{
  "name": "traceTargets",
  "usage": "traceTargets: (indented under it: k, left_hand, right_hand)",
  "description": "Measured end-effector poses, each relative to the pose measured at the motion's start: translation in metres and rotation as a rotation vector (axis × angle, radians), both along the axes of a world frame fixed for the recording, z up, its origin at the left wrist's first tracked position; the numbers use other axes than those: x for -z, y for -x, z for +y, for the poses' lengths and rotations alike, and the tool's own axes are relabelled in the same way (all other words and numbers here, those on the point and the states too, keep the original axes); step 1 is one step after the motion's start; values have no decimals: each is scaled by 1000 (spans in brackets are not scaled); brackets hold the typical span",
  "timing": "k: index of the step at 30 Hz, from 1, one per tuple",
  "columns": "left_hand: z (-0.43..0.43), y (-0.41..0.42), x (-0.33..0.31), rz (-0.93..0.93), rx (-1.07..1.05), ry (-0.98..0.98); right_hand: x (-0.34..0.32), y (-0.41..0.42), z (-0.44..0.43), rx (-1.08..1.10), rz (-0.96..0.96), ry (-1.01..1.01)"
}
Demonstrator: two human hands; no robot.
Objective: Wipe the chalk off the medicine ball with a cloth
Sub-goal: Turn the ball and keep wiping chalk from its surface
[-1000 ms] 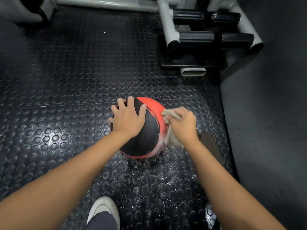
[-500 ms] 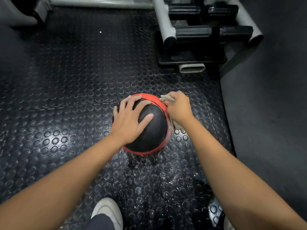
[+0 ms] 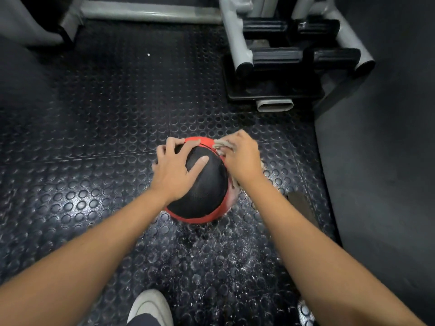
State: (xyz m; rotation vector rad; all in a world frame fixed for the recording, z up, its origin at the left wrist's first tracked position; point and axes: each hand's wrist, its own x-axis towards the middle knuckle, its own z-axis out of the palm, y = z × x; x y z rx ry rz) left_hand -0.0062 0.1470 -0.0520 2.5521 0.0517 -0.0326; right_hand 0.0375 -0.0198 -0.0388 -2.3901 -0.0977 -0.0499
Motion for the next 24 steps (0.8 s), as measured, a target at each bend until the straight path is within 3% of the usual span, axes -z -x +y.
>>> traceTargets:
  k: [6,10,14,18,24]
  left_hand:
    - [0,-4,-2,35,14,24]
    - [-6,4,0,0,36,-58]
    - [-4,6,0,-7,38,-62]
    - [-1,-1,-2,-9,-15,25]
    - [-6,0,-3,19,-8,0]
  right_hand:
    - [13,84,-25,84,1,-163]
    - [4,52,-18,52,-54,-159]
    - [-19,11,2,12,7,-83]
    - [-12,41,-10,77,14,-172]
    - [0,79,-20,149,132,-295]
